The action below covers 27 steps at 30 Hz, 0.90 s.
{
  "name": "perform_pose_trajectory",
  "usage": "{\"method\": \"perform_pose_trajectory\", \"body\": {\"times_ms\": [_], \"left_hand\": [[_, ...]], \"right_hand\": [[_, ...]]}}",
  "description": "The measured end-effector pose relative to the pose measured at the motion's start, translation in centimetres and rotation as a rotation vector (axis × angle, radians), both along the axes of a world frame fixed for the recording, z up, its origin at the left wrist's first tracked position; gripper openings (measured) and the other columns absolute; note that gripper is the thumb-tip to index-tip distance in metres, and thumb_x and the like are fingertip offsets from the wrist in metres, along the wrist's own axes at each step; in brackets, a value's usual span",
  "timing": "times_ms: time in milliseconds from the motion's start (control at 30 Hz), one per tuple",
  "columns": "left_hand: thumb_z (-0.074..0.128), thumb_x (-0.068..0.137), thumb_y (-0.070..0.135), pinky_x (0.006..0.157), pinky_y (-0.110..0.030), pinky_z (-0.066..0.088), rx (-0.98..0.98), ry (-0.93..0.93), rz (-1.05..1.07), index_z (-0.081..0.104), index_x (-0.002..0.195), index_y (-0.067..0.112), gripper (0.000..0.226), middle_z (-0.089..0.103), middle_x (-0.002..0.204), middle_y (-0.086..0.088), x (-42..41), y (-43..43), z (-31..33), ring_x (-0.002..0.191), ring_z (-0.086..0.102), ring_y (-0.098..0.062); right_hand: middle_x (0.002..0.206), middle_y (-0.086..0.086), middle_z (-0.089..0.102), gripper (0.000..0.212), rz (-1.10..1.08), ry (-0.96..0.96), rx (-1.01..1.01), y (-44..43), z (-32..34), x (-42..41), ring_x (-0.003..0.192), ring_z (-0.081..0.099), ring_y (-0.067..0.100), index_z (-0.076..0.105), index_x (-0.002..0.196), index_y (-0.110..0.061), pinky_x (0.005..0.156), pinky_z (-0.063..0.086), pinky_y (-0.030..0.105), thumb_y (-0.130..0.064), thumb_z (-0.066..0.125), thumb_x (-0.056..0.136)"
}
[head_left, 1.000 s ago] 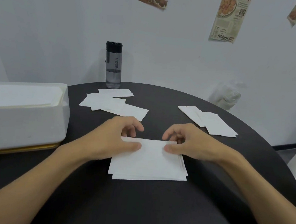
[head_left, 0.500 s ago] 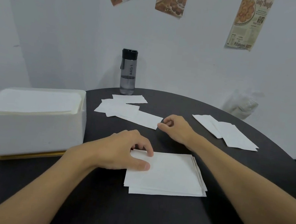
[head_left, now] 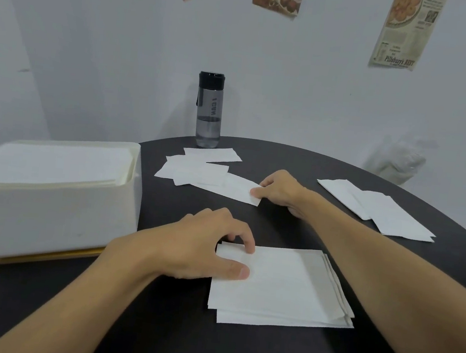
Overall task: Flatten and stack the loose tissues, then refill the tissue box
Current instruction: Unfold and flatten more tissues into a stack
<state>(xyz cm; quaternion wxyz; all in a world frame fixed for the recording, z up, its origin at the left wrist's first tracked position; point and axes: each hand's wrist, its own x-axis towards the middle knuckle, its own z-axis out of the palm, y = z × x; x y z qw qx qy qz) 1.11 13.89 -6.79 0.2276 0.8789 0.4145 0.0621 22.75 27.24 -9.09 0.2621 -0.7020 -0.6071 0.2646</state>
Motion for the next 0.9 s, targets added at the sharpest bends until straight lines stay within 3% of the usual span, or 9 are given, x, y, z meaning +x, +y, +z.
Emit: {"method": "perform_pose_trajectory", "body": {"times_ms": [67, 133, 233, 433, 533, 667, 767, 900], "left_hand": [[0.067, 0.088, 0.054, 0.107, -0.037, 0.038, -0.006, -0.004, -0.002, 0.057, 0.115, 0.049, 0.029, 0.047, 0.117, 0.017, 0.0, 0.0, -0.1, 0.114, 0.042, -0.004], [0.067, 0.088, 0.055, 0.106, -0.037, 0.039, -0.012, -0.008, -0.003, 0.057, 0.115, 0.050, 0.030, 0.047, 0.116, 0.018, -0.1, 0.1, -0.1, 0.115, 0.042, -0.005], [0.067, 0.088, 0.055, 0.106, -0.037, 0.040, -0.011, -0.004, -0.003, 0.056, 0.116, 0.050, 0.031, 0.047, 0.116, 0.019, -0.1, 0.2, -0.2, 0.115, 0.043, -0.005], [0.069, 0.086, 0.055, 0.102, -0.032, 0.043, -0.003, -0.014, -0.003, 0.057, 0.116, 0.049, 0.033, 0.048, 0.114, 0.019, -0.2, 0.3, -0.2, 0.112, 0.046, -0.003], [0.071, 0.086, 0.050, 0.089, -0.021, 0.046, 0.011, -0.061, 0.029, 0.060, 0.111, 0.045, 0.028, 0.053, 0.110, 0.017, -0.1, 0.4, -0.3, 0.103, 0.053, -0.004], [0.064, 0.093, 0.045, 0.076, -0.021, 0.050, 0.083, -0.420, 0.265, 0.058, 0.116, 0.037, 0.025, 0.063, 0.098, 0.010, 0.5, 0.6, 0.0, 0.087, 0.062, -0.010], [0.061, 0.095, 0.044, 0.072, -0.021, 0.048, 0.044, -0.687, 0.448, 0.049, 0.126, 0.033, 0.035, 0.067, 0.101, 0.010, 1.3, 0.3, 0.9, 0.090, 0.065, -0.010], [0.069, 0.092, 0.036, 0.072, -0.018, 0.046, -0.079, -0.802, 0.436, 0.052, 0.123, 0.030, 0.036, 0.075, 0.092, 0.001, 1.9, -0.6, 1.0, 0.076, 0.066, -0.013]], "right_hand": [[0.101, 0.004, 0.064, 0.016, 0.009, 0.063, 0.017, -0.7, 0.3, 0.1, 0.114, 0.052, 0.027, 0.070, 0.075, -0.016, 0.106, 0.039, 0.050, -0.030, 0.076, 0.079], [0.087, 0.003, 0.058, 0.017, 0.023, 0.134, 0.054, -2.3, 1.3, 0.1, 0.088, 0.052, 0.020, 0.064, 0.078, -0.007, 0.083, 0.045, 0.033, -0.019, 0.070, 0.088], [0.085, 0.005, 0.054, 0.008, -0.007, 0.178, 0.141, -4.5, 2.1, 1.2, 0.072, 0.048, 0.015, 0.064, 0.095, -0.004, 0.060, 0.039, 0.023, -0.010, 0.066, 0.091], [0.072, 0.005, 0.056, 0.019, -0.118, 0.364, 0.281, -7.7, 2.3, 4.7, 0.067, 0.052, 0.020, 0.056, 0.077, -0.013, 0.059, 0.044, 0.028, -0.001, 0.068, 0.085], [0.074, 0.009, 0.057, 0.020, -0.117, 0.490, 0.306, -10.1, 2.9, 5.8, 0.070, 0.055, 0.023, 0.056, 0.078, -0.012, 0.070, 0.050, 0.037, 0.003, 0.069, 0.084], [0.078, 0.013, 0.062, 0.020, -0.029, 0.637, 0.264, -13.9, 3.8, 6.0, 0.064, 0.061, 0.022, 0.055, 0.081, -0.009, 0.078, 0.053, 0.039, 0.007, 0.067, 0.086], [0.081, 0.015, 0.060, 0.019, 0.094, 0.709, 0.207, -16.8, 4.0, 5.5, 0.069, 0.061, 0.022, 0.053, 0.085, -0.006, 0.065, 0.055, 0.026, 0.008, 0.065, 0.087], [0.076, 0.010, 0.059, 0.016, 0.181, 0.659, 0.197, -19.4, 3.1, 4.8, 0.069, 0.055, 0.019, 0.054, 0.086, -0.007, 0.060, 0.046, 0.024, 0.005, 0.065, 0.089]]}}
